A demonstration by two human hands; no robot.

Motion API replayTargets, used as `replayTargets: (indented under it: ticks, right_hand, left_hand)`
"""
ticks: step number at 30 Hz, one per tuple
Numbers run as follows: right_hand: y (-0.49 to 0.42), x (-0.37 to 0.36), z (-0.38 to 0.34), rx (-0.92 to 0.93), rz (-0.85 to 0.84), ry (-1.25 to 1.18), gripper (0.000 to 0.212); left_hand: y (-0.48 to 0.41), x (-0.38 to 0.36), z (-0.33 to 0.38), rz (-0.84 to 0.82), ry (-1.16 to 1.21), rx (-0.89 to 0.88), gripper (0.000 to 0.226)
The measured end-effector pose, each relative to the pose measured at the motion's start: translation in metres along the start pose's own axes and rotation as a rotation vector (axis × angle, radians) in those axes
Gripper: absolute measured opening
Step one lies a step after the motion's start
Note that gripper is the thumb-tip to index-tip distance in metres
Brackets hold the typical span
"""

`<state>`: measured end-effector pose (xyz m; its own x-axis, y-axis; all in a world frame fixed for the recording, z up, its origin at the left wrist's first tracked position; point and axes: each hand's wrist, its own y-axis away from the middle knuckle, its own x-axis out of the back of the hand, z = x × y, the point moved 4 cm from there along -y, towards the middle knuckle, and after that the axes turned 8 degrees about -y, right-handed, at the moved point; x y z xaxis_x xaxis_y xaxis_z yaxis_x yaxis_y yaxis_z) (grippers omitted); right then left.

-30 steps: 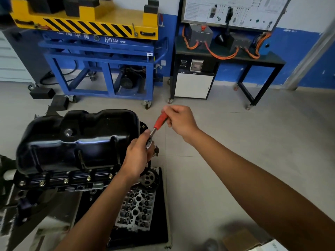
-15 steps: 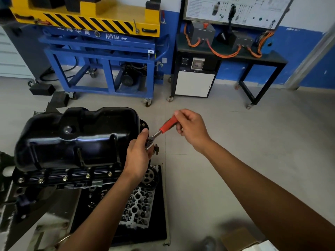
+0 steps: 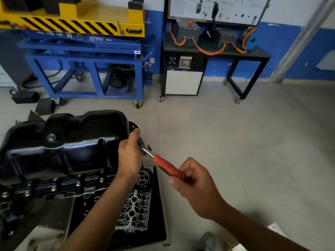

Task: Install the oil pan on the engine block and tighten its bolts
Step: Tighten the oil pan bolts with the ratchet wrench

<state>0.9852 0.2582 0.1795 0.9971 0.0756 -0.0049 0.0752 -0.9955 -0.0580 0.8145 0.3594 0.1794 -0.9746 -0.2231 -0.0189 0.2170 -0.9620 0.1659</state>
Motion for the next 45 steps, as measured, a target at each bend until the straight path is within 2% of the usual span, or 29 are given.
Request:
replayTargets:
  ticks: [3, 5, 10, 15, 17, 20, 23, 28, 32, 38, 41, 45]
  right_hand:
    - [0.004, -0.01, 0.009, -0.058, -0.139, -0.024, 0.016]
    - [-0.002, -0.009, 0.007, -0.062, -0.163, -0.079, 0.01]
    - [-0.046, 0.011, -0.005, -0.02, -0.018, -0.092, 0.037]
    - [-0.121, 0.013, -0.014, -0.074, 0.13, -0.114, 0.019]
    - [-0.153, -0.003, -0.021, -0.1, 0.106, -0.103, 0.015]
    - [-0.189, -0.041, -0.026, -0.15, -0.001, -0.086, 0.021]
    - [-0.202, -0.073, -0.03, -0.12, -0.104, 0.002, 0.015]
    - [-0.195, -0.052, -0.024, -0.117, -0.097, -0.103, 0.013]
    - [-0.174, -0.002, -0.016, -0.128, 0.054, -0.12, 0.016]
    - [-0.106, 0.026, -0.014, -0.085, 0.208, -0.176, 0.024]
    - [-0.064, 0.022, -0.012, -0.053, 0.246, -0.236, 0.029]
    - [-0.02, 0.012, -0.009, -0.039, 0.212, -0.225, 0.029]
  left_hand:
    - [0.0, 0.001, 0.001, -0.032, -0.013, -0.039, 0.047]
    - [0.001, 0.002, 0.002, -0.055, -0.027, -0.053, 0.046]
    - [0.002, 0.009, 0.002, -0.079, -0.035, -0.054, 0.04]
    - [0.011, 0.004, 0.004, -0.232, -0.15, -0.163, 0.047]
    - [0.011, 0.003, 0.007, -0.235, -0.124, -0.163, 0.046]
    - [0.008, 0.004, 0.007, -0.229, -0.105, -0.151, 0.047]
    - [0.009, 0.006, 0.005, -0.248, -0.118, -0.122, 0.051]
    - [0.009, 0.007, 0.002, -0.256, -0.036, -0.116, 0.047]
    - [0.002, 0.006, -0.001, -0.15, -0.029, -0.06, 0.046]
    - [-0.002, 0.002, -0.008, -0.012, 0.054, 0.056, 0.028]
    - [-0.002, 0.002, -0.005, -0.034, 0.039, 0.004, 0.042]
    - [-0.002, 0.002, 0.004, -0.047, -0.04, -0.084, 0.066]
